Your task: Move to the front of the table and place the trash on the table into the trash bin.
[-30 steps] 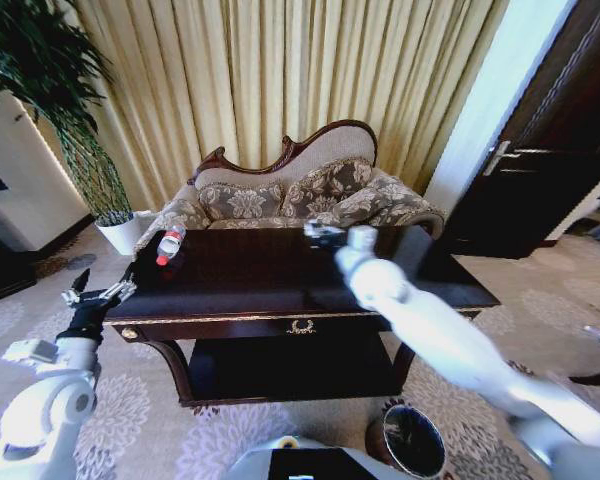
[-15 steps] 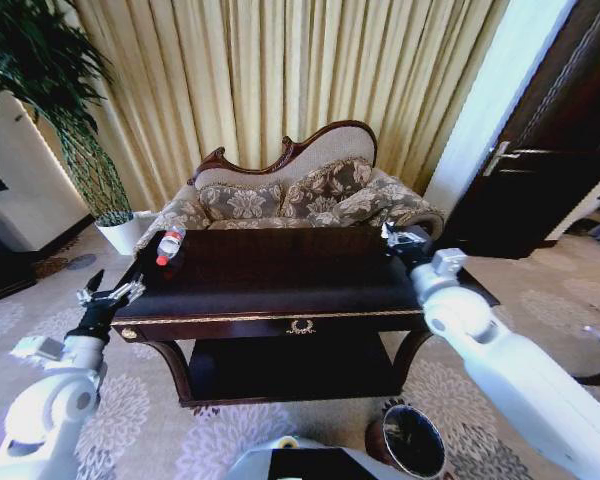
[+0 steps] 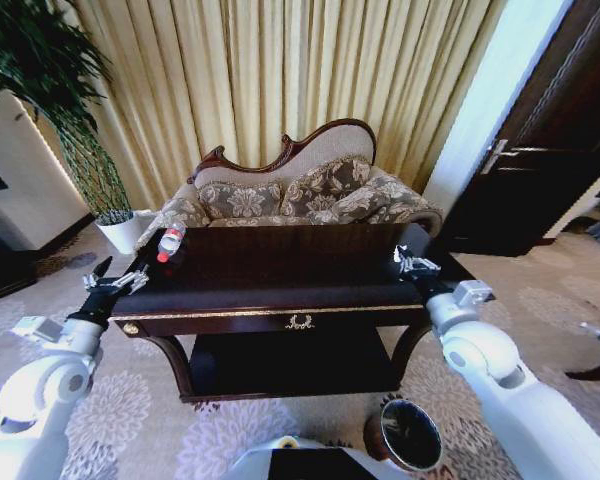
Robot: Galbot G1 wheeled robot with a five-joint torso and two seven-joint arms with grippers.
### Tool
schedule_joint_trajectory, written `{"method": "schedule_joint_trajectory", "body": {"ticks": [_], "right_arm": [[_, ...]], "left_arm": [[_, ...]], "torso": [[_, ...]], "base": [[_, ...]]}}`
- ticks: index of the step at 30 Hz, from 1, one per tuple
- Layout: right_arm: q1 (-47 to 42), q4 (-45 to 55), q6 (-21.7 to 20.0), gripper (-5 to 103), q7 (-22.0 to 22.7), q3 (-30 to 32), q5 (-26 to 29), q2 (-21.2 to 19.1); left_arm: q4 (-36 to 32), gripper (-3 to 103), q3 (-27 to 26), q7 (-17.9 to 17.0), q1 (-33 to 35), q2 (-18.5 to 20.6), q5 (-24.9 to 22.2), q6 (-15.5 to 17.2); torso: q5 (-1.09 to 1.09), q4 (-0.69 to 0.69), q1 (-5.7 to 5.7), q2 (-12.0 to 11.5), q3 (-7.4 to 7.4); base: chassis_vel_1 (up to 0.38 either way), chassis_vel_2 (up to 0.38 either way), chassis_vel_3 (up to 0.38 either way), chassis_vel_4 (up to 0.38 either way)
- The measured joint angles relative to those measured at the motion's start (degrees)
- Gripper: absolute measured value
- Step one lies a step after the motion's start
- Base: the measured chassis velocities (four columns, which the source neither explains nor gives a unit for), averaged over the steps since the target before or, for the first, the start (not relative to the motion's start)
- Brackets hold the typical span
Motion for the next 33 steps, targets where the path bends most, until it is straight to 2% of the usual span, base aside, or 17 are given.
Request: {"method": "schedule_joint_trajectory", "body": {"ticks": [21,26,28,33], "right_arm": [[-3.0,-0.9,1.9,0,-1.3,-1.0,-5.4,3.0],[-4.7,-4.0,2.0,0,-2.0,-1.8,-7.5,5.5],[-6.8,-7.6,1.2,0,-3.7,-1.8,-10.6,7.8],[-8.5,-13.7,-0.6,0,-5.7,-1.7,-14.1,10.3]], "left_arm": [[0.2,100,-0.4,0.4,0.8,-1.9,1.2,-1.2],[-0.1,100,-0.4,0.7,0.8,-2.4,1.6,-1.3],[-0.2,100,-0.4,0.7,0.8,-2.6,1.6,-1.3],[-0.2,100,-0.4,0.9,0.7,-2.7,1.6,-1.3]], "torso": [[-0.01,0.01,0.00,0.0,0.00],[0.00,-0.01,-0.04,0.0,-0.02],[0.01,0.00,-0.03,0.0,-0.01],[0.00,-0.02,0.01,0.0,0.01]], "base": [[0.156,-0.153,-0.160,0.158],[0.082,-0.083,-0.085,0.085],[0.000,0.000,0.000,0.000],[0.000,0.000,0.000,0.000]]}}
